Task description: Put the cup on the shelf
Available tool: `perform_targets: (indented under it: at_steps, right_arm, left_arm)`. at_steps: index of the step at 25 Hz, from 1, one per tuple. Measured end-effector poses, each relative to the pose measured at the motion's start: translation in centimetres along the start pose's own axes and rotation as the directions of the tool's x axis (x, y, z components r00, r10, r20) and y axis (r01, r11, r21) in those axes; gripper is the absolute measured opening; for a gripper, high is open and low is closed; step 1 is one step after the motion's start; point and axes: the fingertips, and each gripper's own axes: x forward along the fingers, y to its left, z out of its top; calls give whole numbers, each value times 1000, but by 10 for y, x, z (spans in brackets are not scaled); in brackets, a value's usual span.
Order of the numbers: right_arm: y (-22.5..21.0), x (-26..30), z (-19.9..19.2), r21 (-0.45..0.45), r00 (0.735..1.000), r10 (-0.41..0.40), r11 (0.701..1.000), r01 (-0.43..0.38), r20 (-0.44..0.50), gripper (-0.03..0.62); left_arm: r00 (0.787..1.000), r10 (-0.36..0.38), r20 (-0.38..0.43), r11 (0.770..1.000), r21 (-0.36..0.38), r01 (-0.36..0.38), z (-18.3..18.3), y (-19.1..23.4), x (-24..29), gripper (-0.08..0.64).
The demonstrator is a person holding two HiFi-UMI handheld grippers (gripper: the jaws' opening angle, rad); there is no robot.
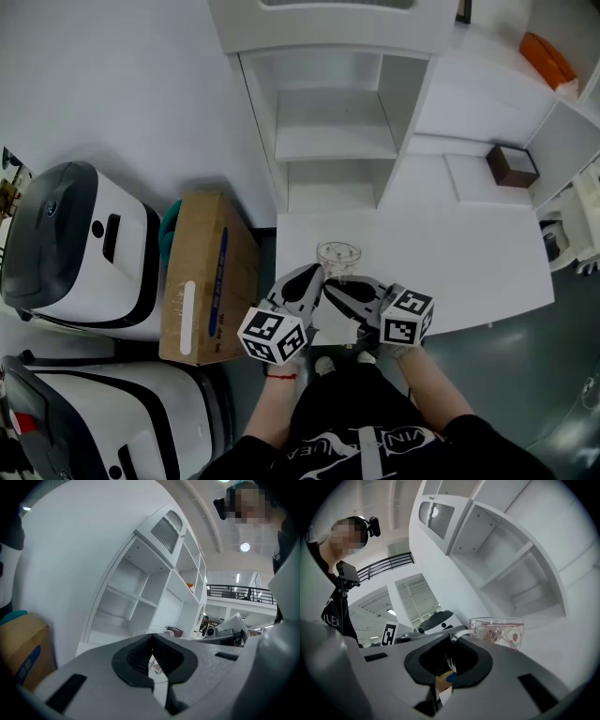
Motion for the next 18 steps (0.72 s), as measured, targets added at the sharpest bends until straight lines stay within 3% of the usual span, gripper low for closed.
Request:
perform_targets:
  at_steps: [18]
  right_arm:
    - [-101, 41, 34, -7, 1000, -2, 1000, 1, -23, 14]
  left_arm:
    - [999, 32, -36, 999, -5, -32, 8, 69, 89, 6]
